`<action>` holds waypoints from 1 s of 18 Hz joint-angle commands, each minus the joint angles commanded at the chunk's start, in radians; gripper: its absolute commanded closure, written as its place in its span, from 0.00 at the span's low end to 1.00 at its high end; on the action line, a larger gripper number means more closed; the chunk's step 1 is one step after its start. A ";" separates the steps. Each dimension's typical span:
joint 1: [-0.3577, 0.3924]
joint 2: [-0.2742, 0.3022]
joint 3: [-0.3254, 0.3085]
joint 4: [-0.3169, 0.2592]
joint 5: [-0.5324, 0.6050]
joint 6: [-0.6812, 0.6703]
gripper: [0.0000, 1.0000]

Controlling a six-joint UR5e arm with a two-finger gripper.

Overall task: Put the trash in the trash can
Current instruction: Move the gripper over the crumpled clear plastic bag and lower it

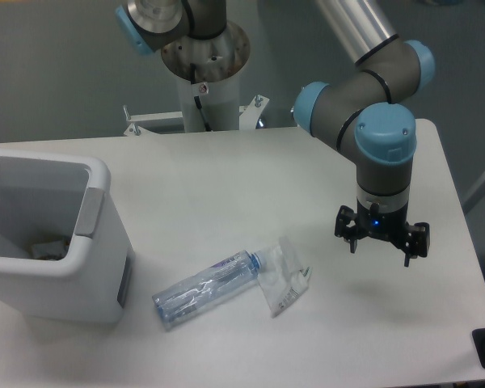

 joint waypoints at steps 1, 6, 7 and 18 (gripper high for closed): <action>-0.002 -0.002 0.002 0.000 0.000 0.000 0.00; -0.002 -0.002 -0.018 0.015 -0.005 0.000 0.00; -0.002 -0.002 -0.032 0.027 -0.008 -0.002 0.00; -0.054 -0.006 -0.136 0.107 0.002 -0.038 0.00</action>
